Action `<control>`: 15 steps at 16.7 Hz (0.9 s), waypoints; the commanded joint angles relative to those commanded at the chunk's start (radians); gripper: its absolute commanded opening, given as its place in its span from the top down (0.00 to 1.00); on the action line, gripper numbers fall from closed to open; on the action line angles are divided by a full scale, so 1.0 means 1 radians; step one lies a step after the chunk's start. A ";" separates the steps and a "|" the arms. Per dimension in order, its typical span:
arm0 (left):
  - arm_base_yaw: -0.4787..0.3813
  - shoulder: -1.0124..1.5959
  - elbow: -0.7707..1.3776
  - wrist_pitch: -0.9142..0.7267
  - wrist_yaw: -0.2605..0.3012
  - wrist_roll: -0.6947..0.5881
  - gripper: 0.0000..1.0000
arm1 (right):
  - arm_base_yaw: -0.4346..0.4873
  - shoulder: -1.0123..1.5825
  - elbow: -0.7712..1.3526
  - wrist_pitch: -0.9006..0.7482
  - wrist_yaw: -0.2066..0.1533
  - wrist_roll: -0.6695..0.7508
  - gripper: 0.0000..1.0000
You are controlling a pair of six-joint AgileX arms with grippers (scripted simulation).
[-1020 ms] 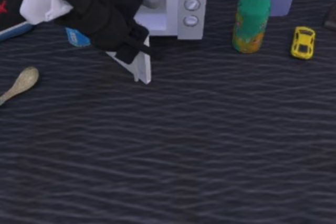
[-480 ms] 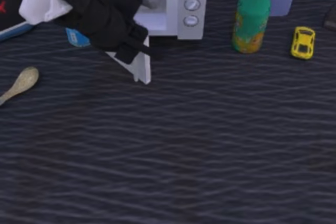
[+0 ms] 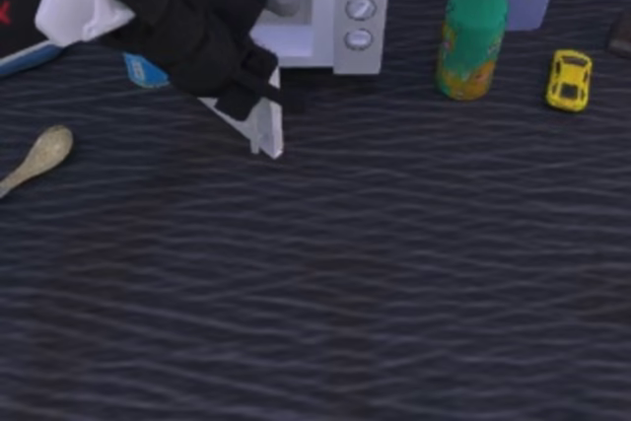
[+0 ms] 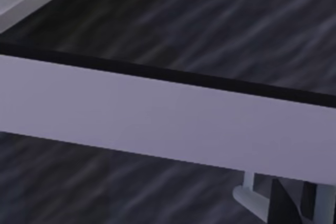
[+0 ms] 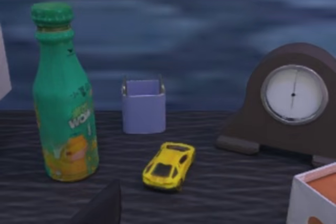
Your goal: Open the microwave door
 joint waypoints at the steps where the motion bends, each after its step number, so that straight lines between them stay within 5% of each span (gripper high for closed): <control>1: 0.000 0.000 0.000 0.000 0.000 0.000 1.00 | 0.000 0.000 0.000 0.000 0.000 0.000 0.00; 9: -0.004 0.001 -0.004 -0.001 0.008 0.000 1.00 | 0.000 0.000 0.000 0.000 0.000 0.000 0.00; 15: 0.047 -0.042 -0.046 -0.009 0.074 0.130 1.00 | 0.000 0.000 0.000 0.000 0.000 0.000 0.00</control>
